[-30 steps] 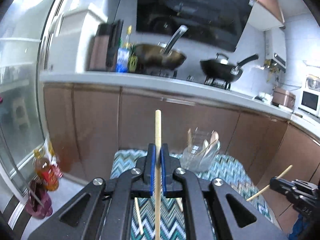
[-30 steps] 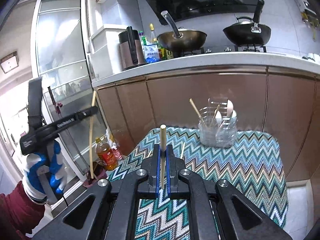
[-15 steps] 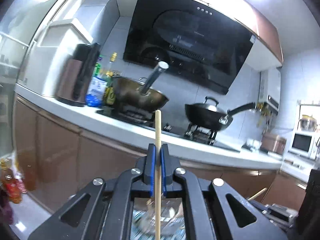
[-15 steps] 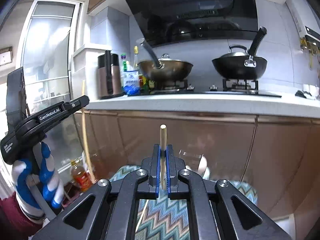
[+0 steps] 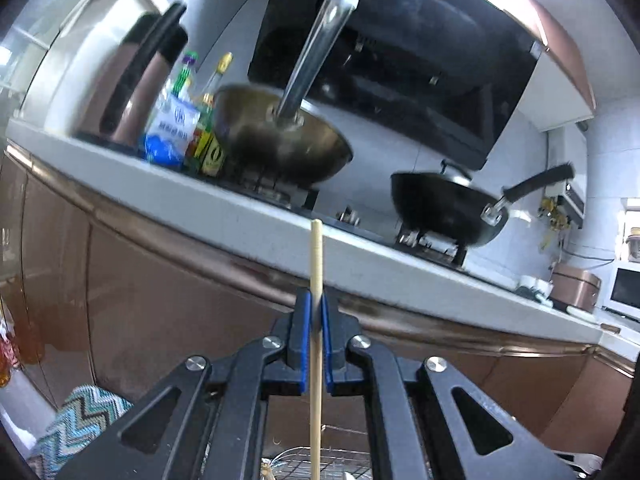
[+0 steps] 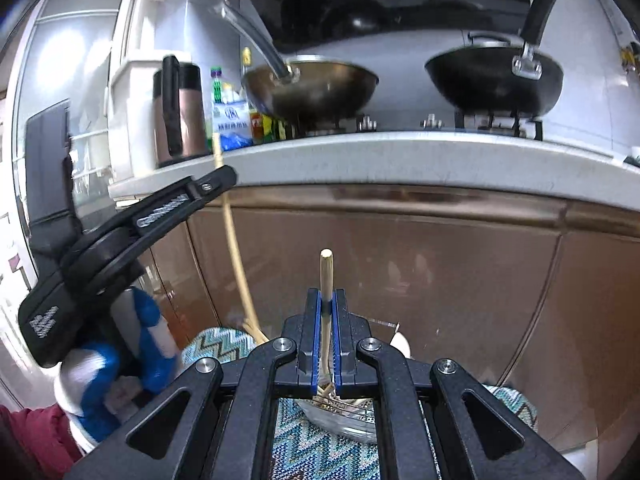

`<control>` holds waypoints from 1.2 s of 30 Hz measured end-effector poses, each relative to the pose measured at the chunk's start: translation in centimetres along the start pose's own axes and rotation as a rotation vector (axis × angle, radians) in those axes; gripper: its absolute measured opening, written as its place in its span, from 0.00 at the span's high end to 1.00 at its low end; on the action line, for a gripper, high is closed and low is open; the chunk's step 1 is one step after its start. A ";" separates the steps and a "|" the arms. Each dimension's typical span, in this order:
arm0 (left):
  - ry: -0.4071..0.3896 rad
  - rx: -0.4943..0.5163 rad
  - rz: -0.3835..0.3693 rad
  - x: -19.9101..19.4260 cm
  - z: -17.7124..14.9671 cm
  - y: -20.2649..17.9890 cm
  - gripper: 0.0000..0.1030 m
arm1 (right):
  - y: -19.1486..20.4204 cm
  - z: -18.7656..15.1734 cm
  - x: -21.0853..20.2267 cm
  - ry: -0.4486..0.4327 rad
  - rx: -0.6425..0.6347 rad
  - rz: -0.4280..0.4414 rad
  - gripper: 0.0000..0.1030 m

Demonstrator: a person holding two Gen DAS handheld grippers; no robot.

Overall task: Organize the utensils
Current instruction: 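Lower both chopsticks into the holder and open both tools, then move both tools back down over the last chopsticks on the mat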

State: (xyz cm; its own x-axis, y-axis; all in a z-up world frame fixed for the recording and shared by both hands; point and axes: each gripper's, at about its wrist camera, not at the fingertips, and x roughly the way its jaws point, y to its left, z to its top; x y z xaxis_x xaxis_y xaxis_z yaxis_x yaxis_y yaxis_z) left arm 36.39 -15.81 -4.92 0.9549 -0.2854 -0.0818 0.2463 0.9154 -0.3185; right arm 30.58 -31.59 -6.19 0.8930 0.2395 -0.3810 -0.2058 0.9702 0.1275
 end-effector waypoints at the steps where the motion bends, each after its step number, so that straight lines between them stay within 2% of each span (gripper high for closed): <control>1: 0.009 0.002 0.008 0.8 -0.9 0.2 0.95 | 0.0 -0.3 0.4 0.007 -0.002 -0.003 0.96; 6: 0.073 0.014 0.026 2.7 -3.4 1.1 0.92 | -0.4 -1.3 1.7 0.041 0.009 -0.016 0.95; 8: 0.085 0.017 0.026 2.5 -3.6 1.5 0.85 | -0.6 -1.5 1.6 0.045 0.017 -0.020 0.94; 9: 0.084 0.014 0.021 2.2 -3.4 1.6 0.79 | -0.7 -1.4 1.7 0.045 0.021 -0.025 0.90; 11: 0.083 0.008 0.012 1.1 -2.7 1.9 0.75 | -0.8 -1.4 1.2 0.040 0.039 -0.031 0.84; 17: 0.072 0.045 0.046 -4.0 0.6 1.8 0.64 | -0.4 -0.9 -2.2 -0.004 0.077 -0.044 0.82; 22: 0.108 0.087 0.106 -9.2 2.6 2.3 0.56 | 1.0 -1.1 -6.4 -0.026 0.087 -0.053 0.81; 26: 0.129 0.106 0.133 -13.6 3.6 2.9 0.54 | 2.2 -1.8 -10.4 -0.051 0.108 -0.063 0.75; 31: 0.147 0.142 0.174 -18.4 4.3 3.3 0.47 | 4.0 -3.2 -14.5 -0.078 0.122 -0.092 0.64; 36: 0.168 0.169 0.192 -23.0 3.7 3.7 0.45 | 6.2 -5.2 -17.5 -0.077 0.120 -0.101 0.62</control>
State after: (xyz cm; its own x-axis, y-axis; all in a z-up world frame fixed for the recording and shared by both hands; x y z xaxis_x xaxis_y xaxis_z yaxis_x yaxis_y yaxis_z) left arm 15.92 -4.85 -0.73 0.9495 -0.1325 -0.2845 0.1013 0.9874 -0.1220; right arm 11.59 -29.58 -3.54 0.9358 0.1327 -0.3266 -0.0681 0.9770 0.2019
